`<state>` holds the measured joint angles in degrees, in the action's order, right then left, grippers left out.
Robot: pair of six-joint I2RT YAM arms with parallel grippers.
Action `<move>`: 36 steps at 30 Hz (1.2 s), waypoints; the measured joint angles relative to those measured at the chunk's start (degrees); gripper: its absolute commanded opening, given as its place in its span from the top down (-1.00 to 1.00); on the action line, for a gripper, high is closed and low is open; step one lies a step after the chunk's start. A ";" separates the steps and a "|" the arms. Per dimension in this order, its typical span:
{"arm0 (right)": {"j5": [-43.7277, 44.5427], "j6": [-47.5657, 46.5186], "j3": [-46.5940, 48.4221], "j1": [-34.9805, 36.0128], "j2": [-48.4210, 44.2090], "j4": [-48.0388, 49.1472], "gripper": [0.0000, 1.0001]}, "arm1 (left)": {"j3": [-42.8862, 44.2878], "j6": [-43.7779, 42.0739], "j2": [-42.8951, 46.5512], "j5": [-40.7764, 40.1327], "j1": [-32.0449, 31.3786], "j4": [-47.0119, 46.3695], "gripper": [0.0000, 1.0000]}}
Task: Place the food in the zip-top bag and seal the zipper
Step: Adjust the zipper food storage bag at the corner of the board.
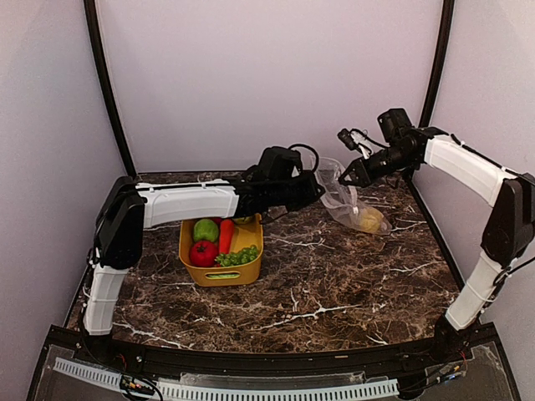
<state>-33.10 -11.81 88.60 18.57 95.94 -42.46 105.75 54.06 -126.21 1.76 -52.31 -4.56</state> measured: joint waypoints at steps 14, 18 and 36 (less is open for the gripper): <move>24.92 -4.31 16.15 -5.09 0.37 -0.90 1.00 | 8.63 -0.04 0.83 2.97 0.04 5.66 0.99; 27.32 -5.49 17.27 -4.96 0.68 -1.46 1.00 | 8.63 -0.66 0.83 3.17 0.04 5.40 0.99; 37.62 -9.81 25.99 -8.11 7.74 0.48 1.00 | 1.11 -15.17 4.57 9.16 2.49 -1.46 -0.33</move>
<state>4.51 -21.63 114.59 10.46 103.68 -41.98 106.87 38.89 -121.64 10.92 -49.82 -6.02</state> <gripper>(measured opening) 0.004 0.656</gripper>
